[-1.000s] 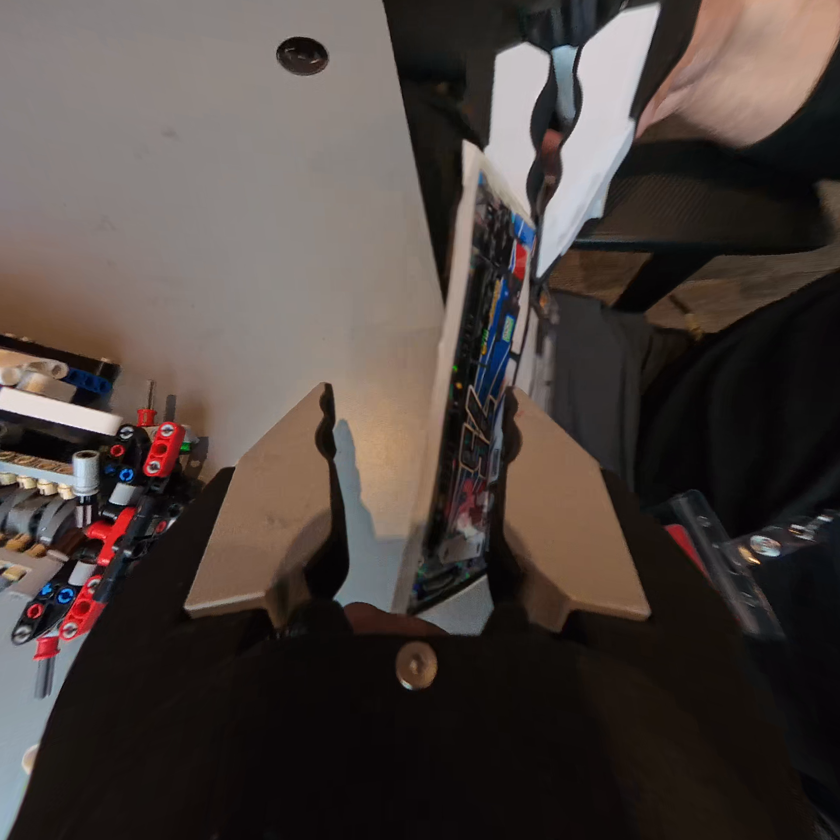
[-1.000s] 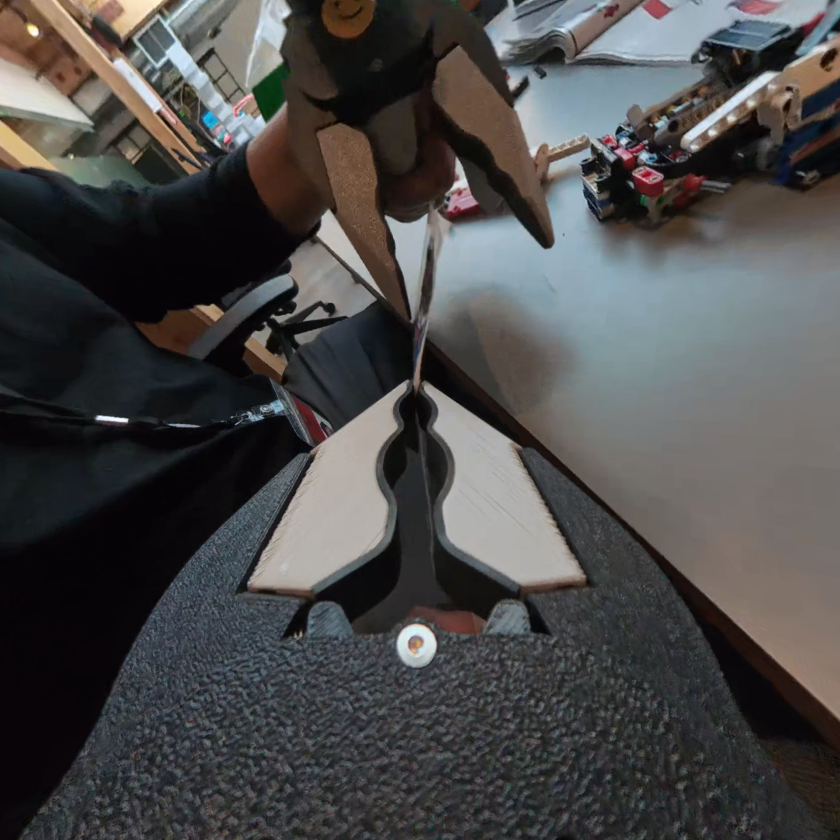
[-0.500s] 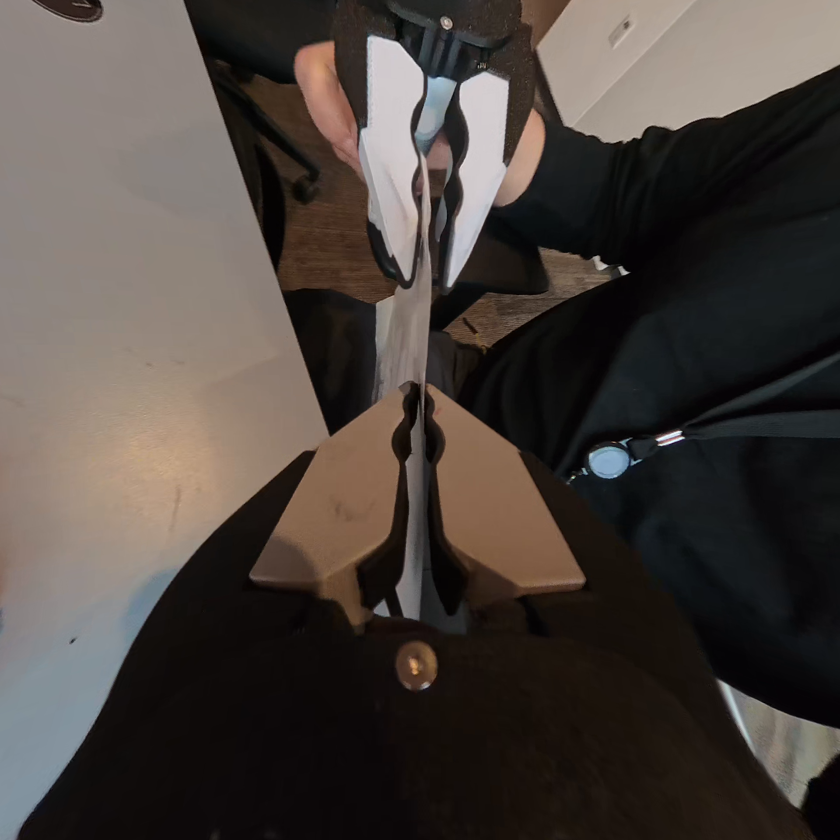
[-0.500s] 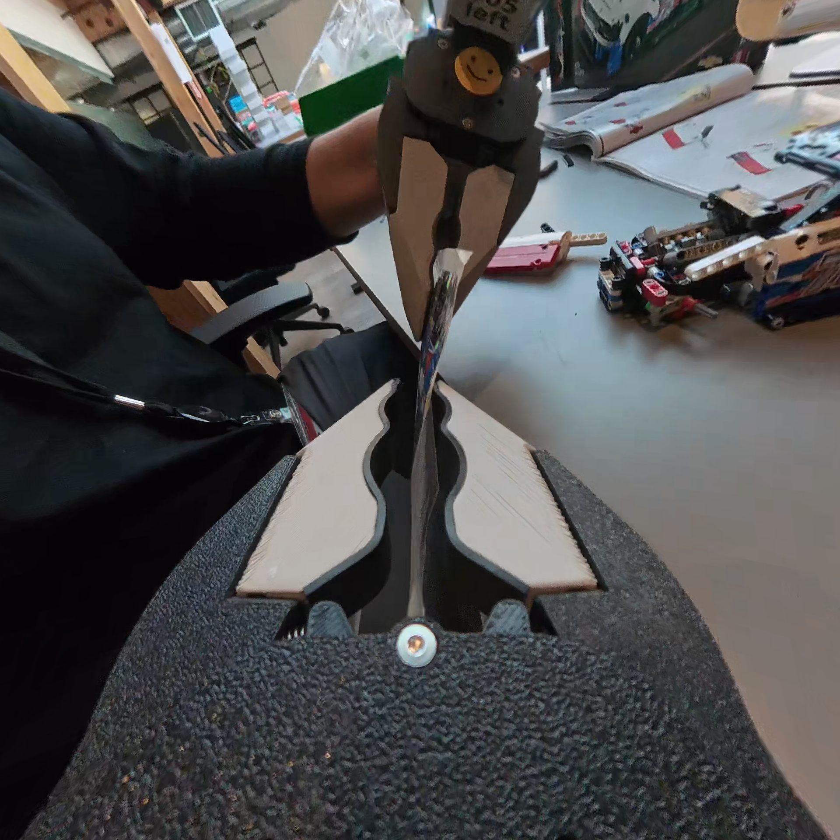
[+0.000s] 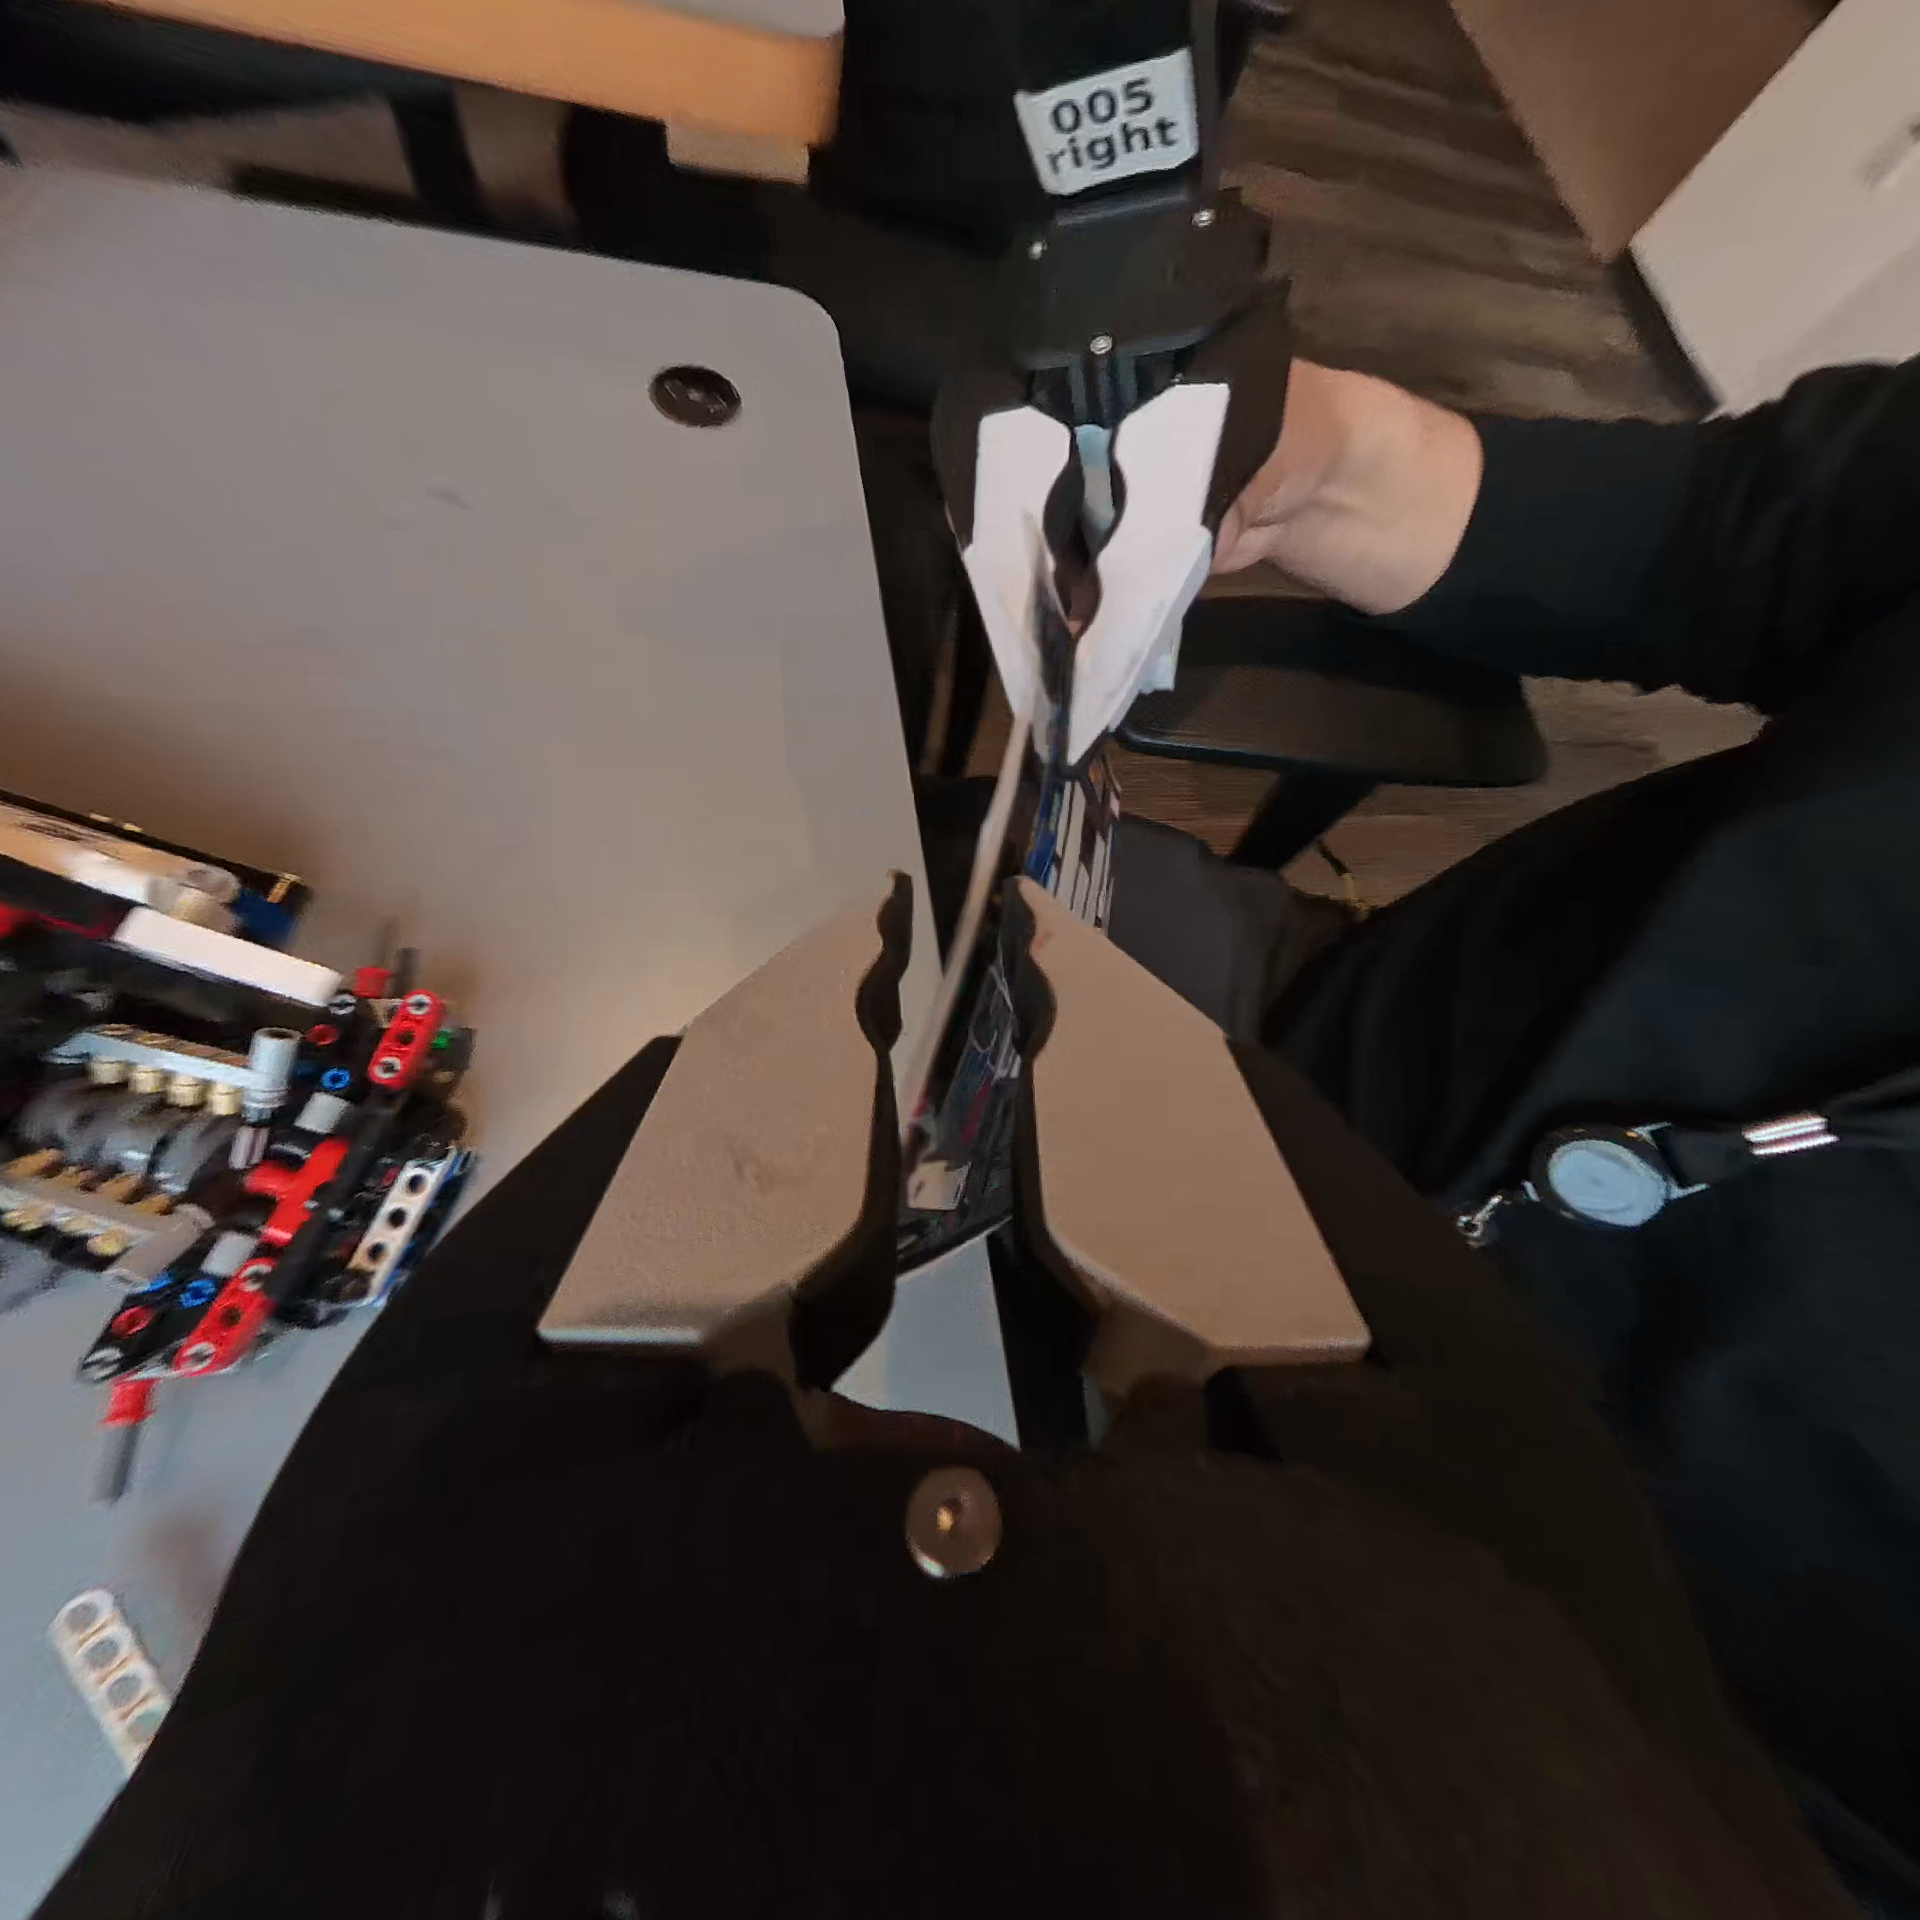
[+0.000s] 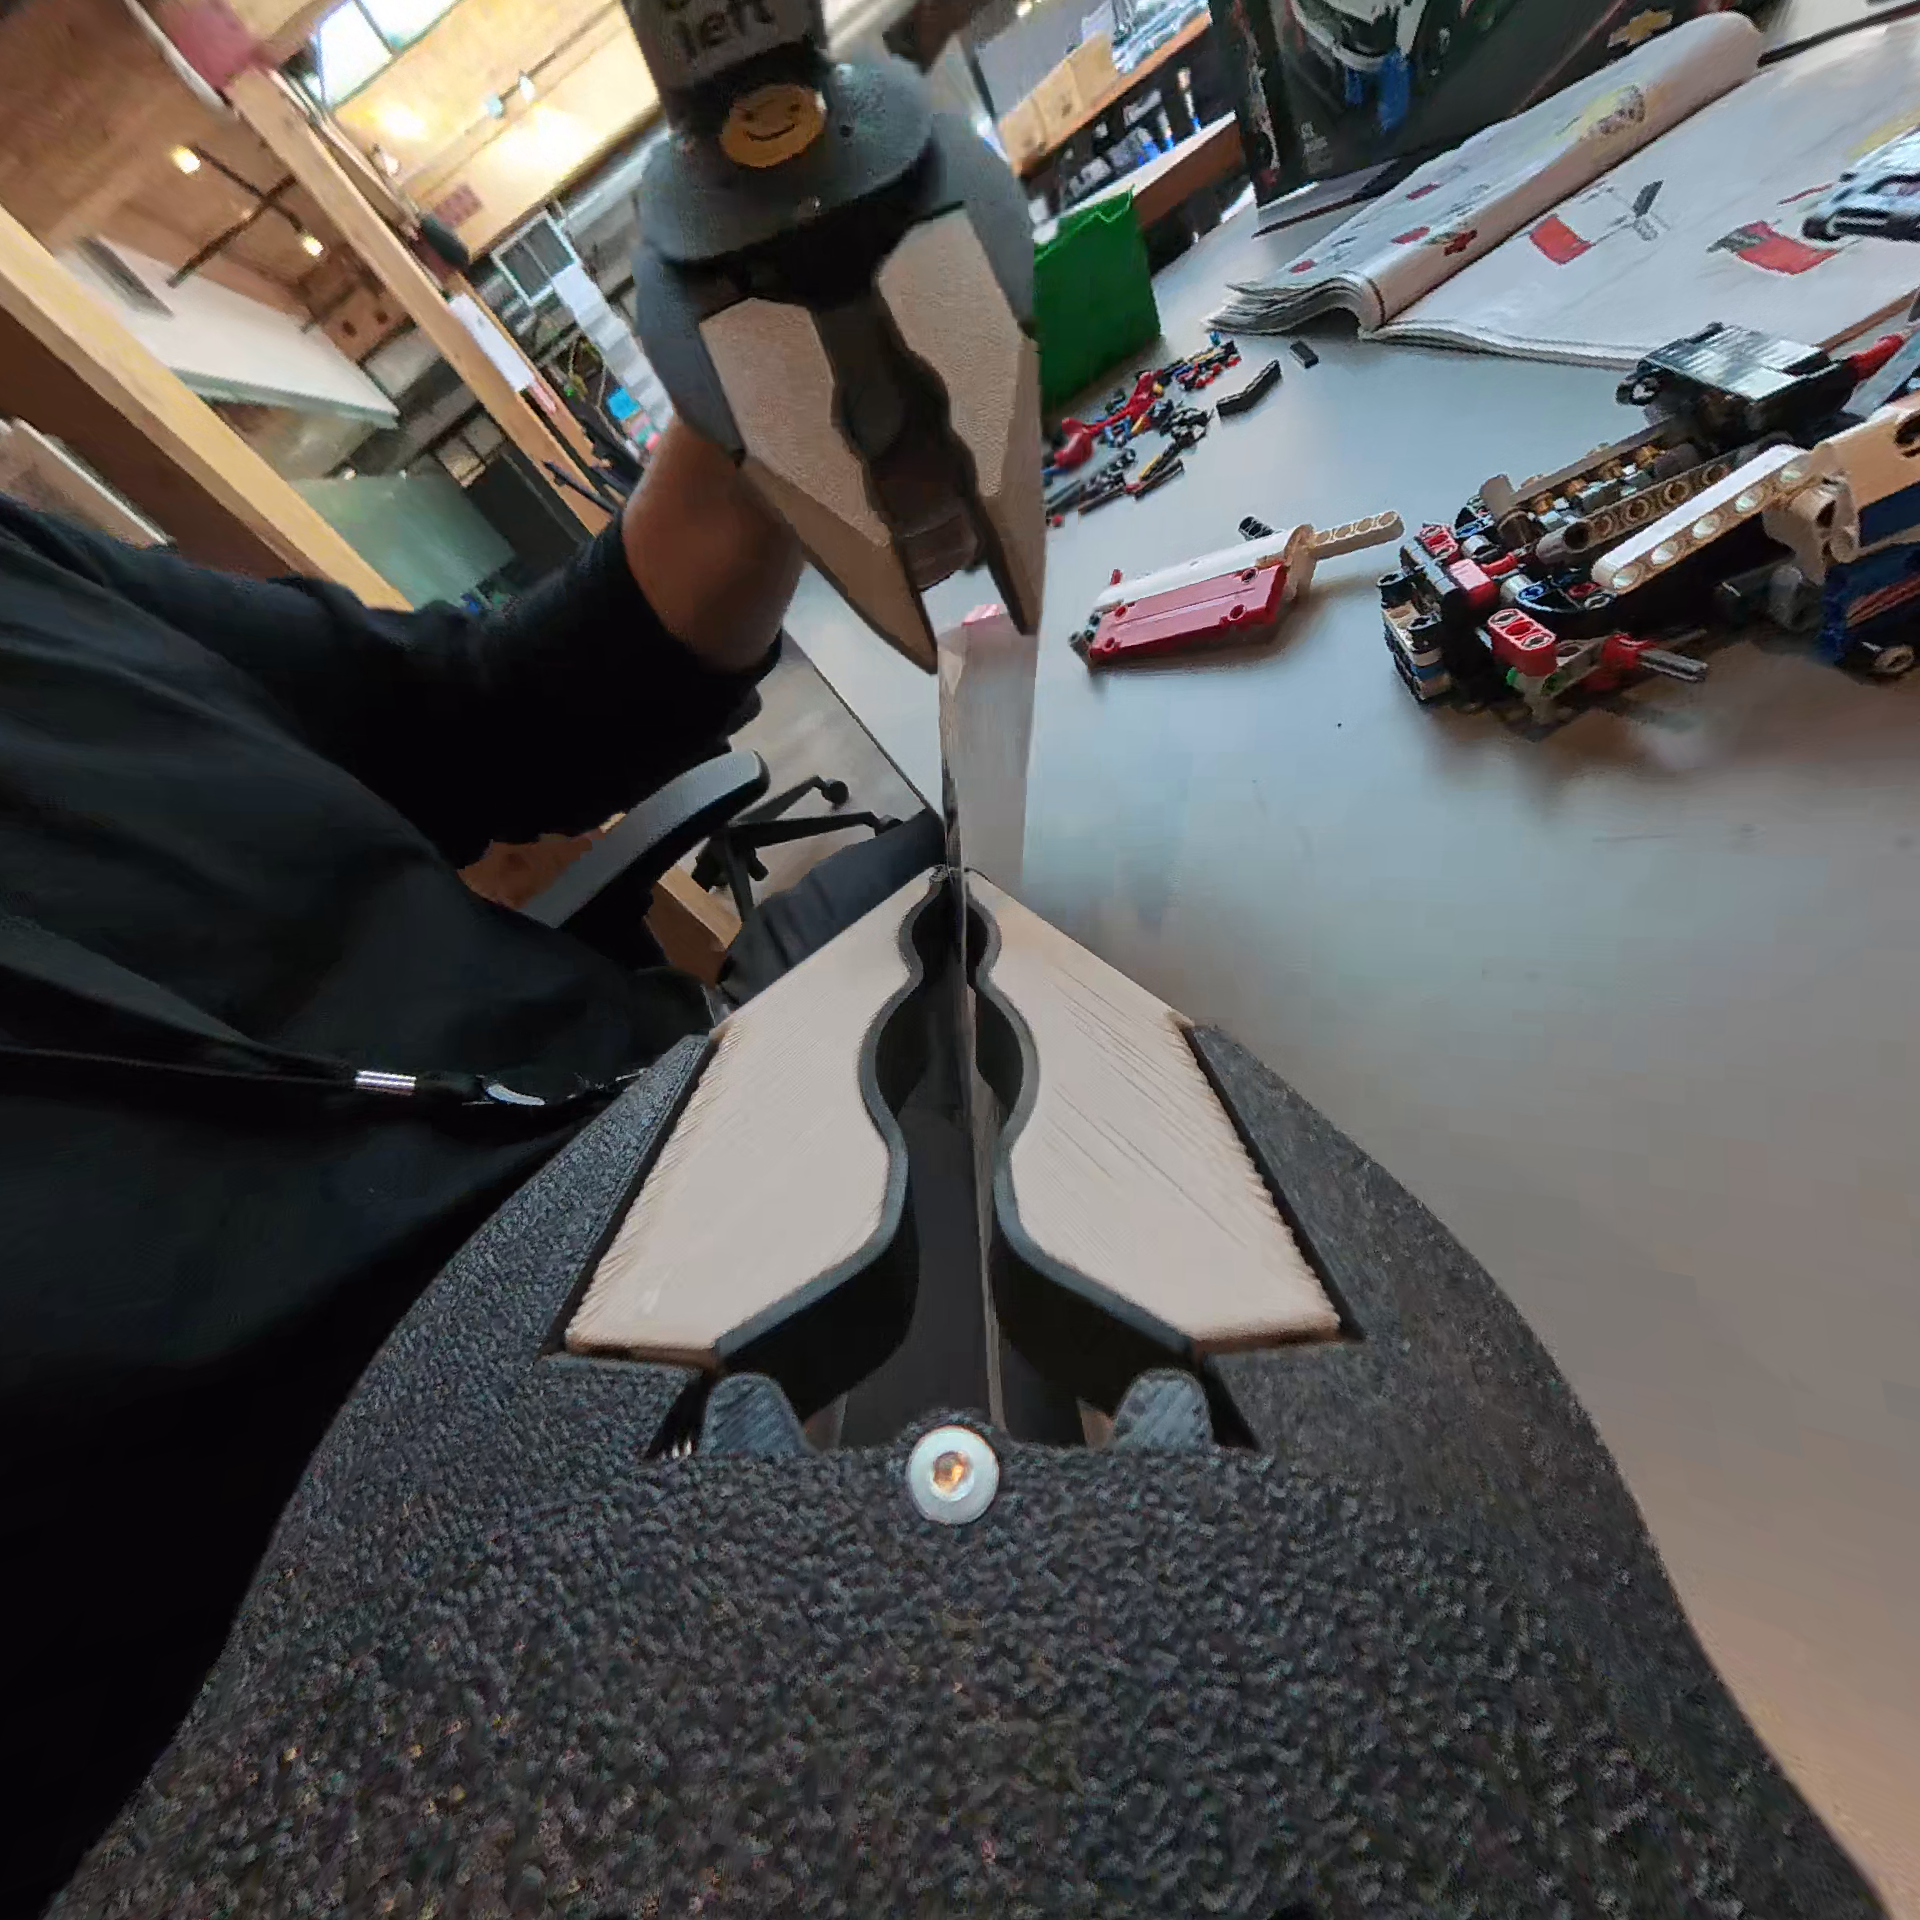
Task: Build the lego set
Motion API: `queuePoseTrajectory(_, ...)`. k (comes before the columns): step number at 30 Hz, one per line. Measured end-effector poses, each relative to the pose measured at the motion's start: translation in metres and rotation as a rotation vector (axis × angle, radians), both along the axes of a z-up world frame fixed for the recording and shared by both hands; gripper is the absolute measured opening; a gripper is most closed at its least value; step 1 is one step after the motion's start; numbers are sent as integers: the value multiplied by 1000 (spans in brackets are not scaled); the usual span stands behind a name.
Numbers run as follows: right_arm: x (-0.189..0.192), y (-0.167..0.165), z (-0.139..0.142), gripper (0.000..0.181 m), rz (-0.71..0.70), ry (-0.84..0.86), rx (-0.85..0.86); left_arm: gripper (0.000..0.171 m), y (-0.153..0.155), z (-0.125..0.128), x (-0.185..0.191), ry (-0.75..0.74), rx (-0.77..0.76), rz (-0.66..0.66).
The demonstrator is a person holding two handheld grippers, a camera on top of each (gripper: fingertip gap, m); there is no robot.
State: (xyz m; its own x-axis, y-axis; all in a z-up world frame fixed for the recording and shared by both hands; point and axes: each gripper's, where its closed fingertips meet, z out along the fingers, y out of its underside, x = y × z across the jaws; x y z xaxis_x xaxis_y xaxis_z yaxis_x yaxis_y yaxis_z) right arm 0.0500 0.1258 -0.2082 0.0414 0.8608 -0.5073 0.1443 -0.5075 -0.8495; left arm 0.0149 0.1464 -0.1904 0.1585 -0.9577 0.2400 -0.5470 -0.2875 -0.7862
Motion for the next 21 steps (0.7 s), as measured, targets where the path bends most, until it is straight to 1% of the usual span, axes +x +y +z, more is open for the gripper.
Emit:
queuePoseTrajectory(1, -1, -1, 2, 0, 10, 16, -12, 15, -3, 0, -1, 13, 48, 5)
queuePoseTrajectory(2, -3, -2, 3, 0, 21, 30, -22, 22, -5, -4, -1, 44, 82, 13)
queuePoseTrajectory(3, -5, -3, 4, 0, 31, 38, -31, 32, -6, -9, 0, 78, 90, 19)
queuePoseTrajectory(4, -7, -4, 4, 0, 41, 42, -38, 37, -10, -14, 2, 93, 65, 0)
queuePoseTrajectory(5, -9, -5, 4, 0, 48, 42, -41, 35, -14, -15, 5, 76, 20, -26)
queuePoseTrajectory(6, -11, -6, 3, 0, 52, 38, -42, 27, -16, -12, 8, 40, -30, -36)
queuePoseTrajectory(7, -12, -7, 3, 0, 57, 35, -41, 9, -18, -8, 10, 5, -80, -50)
queuePoseTrajectory(8, -12, -7, 4, 0, 59, 38, -40, 0, -20, -4, 11, -29, -121, -69)
queuePoseTrajectory(13, -6, -3, 12, 0, 43, 76, -35, 0, -14, -2, 10, -70, -206, -44)
queuePoseTrajectory(18, -7, -2, 12, 0, 44, 99, -53, 0, -10, -4, 11, -67, -226, -19)
queuePoseTrajectory(19, -7, 0, 12, 0, 36, 107, -61, 2, -8, -3, 11, -72, -219, 0)
queuePoseTrajectory(21, -6, 4, 12, 0, 18, 121, -85, 15, 1, 1, 9, -78, -185, 60)
